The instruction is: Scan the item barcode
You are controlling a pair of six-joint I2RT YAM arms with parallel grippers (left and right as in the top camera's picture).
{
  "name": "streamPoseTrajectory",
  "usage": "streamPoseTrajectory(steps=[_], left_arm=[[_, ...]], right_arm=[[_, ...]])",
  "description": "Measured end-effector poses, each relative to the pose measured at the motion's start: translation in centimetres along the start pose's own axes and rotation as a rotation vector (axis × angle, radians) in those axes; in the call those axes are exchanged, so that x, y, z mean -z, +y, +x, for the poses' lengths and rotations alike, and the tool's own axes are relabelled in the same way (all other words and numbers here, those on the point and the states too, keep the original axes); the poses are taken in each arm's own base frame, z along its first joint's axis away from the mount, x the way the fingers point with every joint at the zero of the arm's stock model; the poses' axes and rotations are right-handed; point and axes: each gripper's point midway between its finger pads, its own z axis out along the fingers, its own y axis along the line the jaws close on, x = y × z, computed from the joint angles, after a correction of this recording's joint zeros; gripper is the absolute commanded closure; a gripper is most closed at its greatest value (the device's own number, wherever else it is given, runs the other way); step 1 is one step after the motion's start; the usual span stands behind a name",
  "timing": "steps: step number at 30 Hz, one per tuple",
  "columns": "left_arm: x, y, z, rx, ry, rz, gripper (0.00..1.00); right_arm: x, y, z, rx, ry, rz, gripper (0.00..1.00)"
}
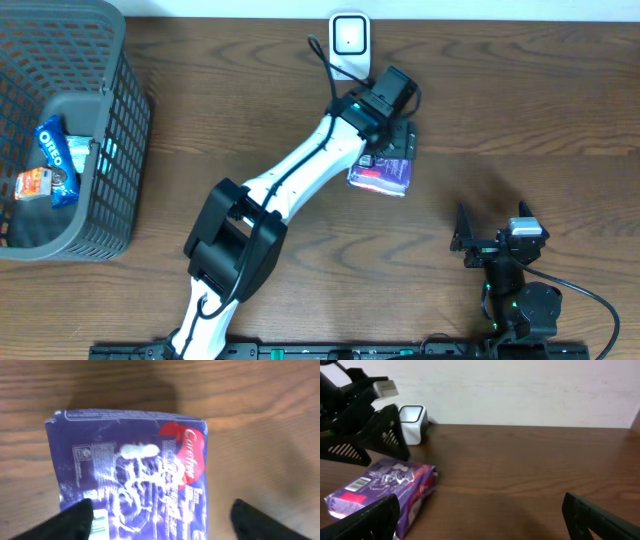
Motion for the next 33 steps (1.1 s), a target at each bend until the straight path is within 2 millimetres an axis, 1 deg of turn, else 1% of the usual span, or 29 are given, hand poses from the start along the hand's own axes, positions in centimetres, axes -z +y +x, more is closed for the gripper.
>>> streamPoseTrajectory(steps=[2, 3, 5, 6, 7, 8, 9, 10, 11, 12, 13, 15, 16, 17, 19, 20, 21, 22, 24, 27, 30, 33], left_arm=[[0.7, -0.8, 0.0, -0.026, 0.002, 0.024, 0.10], [1.4, -1.1, -0.4, -0.034, -0.010, 0.034, 0.10], [3.5, -1.5, -1.8, -0.033, -0.051, 0.058, 0.12], [4.9, -1.5, -2.6, -0.028, -0.082, 0.071, 0.15], [5.6, -1.4, -3.0, -0.025, -0.094, 0.073, 0.20], [9.1, -0.8, -4.7, -0.007, -0.158, 0.087, 0.21], [11.5, 0.0, -5.7, 0.009, -0.199, 0.087, 0.23], [14.4, 1.6, -6.4, 0.037, -0.234, 0.063, 0.27], [16.2, 2.7, -6.7, 0.055, -0.257, 0.042, 0.28], [18.5, 4.4, -6.9, 0.080, -0.285, 0.008, 0.28], [20.8, 6.7, -6.8, 0.117, -0.303, -0.049, 0.28], [22.5, 9.3, -5.9, 0.160, -0.287, -0.121, 0.28], [22.5, 10.3, -5.2, 0.174, -0.264, -0.150, 0.29], [22.0, 11.0, -4.7, 0.182, -0.236, -0.175, 0.29], [19.3, 12.3, -3.2, 0.193, -0.148, -0.223, 0.30], [18.0, 12.7, -2.5, 0.196, -0.108, -0.239, 0.32], [16.1, 13.1, -1.6, 0.197, -0.051, -0.252, 0.35], [14.3, 13.5, -0.5, 0.199, 0.006, -0.261, 0.43], [11.2, 14.2, 1.5, 0.201, 0.112, -0.275, 0.50], [6.6, 15.0, 4.7, 0.209, 0.265, -0.304, 0.53], [3.5, 14.6, 6.8, 0.208, 0.364, -0.294, 0.54], [1.9, 13.5, 7.9, 0.201, 0.411, -0.258, 0.54]], right_arm=[[0.0, 0.0, 0.0, 0.000, 0.000, 0.000, 0.01], [0.0, 0.0, 0.0, 0.000, 0.000, 0.000, 0.01], [0.0, 0.0, 0.0, 0.000, 0.000, 0.000, 0.01], [0.0, 0.0, 0.0, 0.000, 0.000, 0.000, 0.01], [0.0, 0.0, 0.0, 0.000, 0.000, 0.000, 0.01], [0.0, 0.0, 0.0, 0.000, 0.000, 0.000, 0.01], [0.0, 0.0, 0.0, 0.000, 0.000, 0.000, 0.01], [0.0, 0.0, 0.0, 0.000, 0.000, 0.000, 0.01], [0.0, 0.0, 0.0, 0.000, 0.000, 0.000, 0.01], [0.0, 0.0, 0.0, 0.000, 0.000, 0.000, 0.01], [0.0, 0.0, 0.0, 0.000, 0.000, 0.000, 0.01], [0.0, 0.0, 0.0, 0.000, 0.000, 0.000, 0.01], [0.0, 0.0, 0.0, 0.000, 0.000, 0.000, 0.01], [0.0, 0.0, 0.0, 0.000, 0.000, 0.000, 0.01], [0.0, 0.0, 0.0, 0.000, 0.000, 0.000, 0.01], [0.0, 0.0, 0.0, 0.000, 0.000, 0.000, 0.01], [0.0, 0.0, 0.0, 0.000, 0.000, 0.000, 0.01], [0.0, 0.0, 0.0, 0.000, 0.000, 0.000, 0.01], [0.0, 0.0, 0.0, 0.000, 0.000, 0.000, 0.01], [0.0, 0.0, 0.0, 0.000, 0.000, 0.000, 0.01], [0.0, 0.0, 0.0, 0.000, 0.000, 0.000, 0.01], [0.0, 0.0, 0.0, 0.000, 0.000, 0.000, 0.01]])
